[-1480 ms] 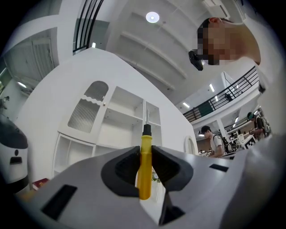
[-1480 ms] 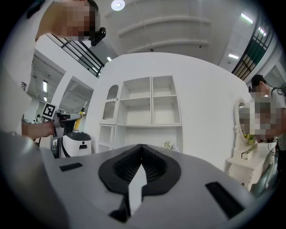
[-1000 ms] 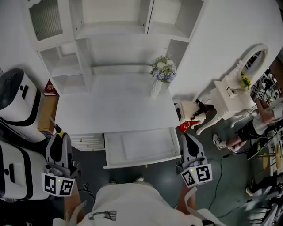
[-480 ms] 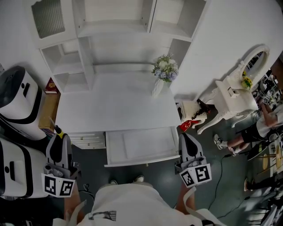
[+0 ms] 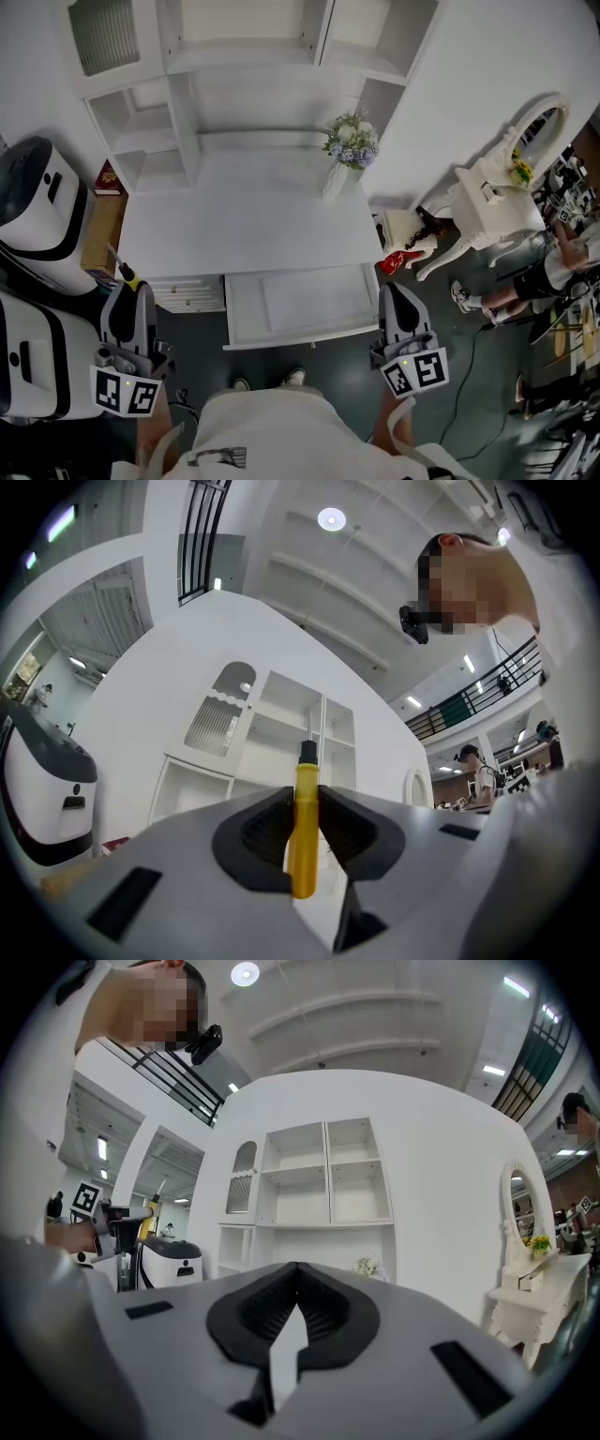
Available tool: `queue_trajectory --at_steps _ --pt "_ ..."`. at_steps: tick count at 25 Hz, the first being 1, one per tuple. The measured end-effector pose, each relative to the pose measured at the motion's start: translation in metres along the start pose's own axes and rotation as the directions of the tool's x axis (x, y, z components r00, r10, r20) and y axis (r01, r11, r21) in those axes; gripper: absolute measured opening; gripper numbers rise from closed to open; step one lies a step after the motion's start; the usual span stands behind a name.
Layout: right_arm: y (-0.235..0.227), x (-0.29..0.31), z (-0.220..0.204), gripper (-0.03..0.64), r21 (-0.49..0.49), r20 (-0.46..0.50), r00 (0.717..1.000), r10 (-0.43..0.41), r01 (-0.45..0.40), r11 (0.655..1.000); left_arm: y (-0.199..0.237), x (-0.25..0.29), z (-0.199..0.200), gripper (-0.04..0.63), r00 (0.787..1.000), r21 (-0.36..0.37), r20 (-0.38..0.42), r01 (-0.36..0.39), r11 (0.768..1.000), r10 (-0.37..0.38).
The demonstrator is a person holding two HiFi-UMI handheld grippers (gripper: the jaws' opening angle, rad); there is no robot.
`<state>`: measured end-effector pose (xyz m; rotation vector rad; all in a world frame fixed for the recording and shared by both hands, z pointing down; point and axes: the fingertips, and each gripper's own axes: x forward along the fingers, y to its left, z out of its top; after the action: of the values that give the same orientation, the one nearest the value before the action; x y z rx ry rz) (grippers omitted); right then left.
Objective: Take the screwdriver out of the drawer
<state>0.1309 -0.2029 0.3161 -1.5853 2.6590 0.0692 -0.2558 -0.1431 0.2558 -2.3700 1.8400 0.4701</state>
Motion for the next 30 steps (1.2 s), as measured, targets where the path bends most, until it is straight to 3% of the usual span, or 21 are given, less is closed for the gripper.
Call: queue_trajectory --at_steps 30 --pt "0.059 -0.033 -0.01 0.008 -0.03 -0.026 0.997 -0.079 0.078 0.997 0.02 -0.036 -0.006 0.087 0.996 -0.049 -0.029 0.077 0.996 -0.079"
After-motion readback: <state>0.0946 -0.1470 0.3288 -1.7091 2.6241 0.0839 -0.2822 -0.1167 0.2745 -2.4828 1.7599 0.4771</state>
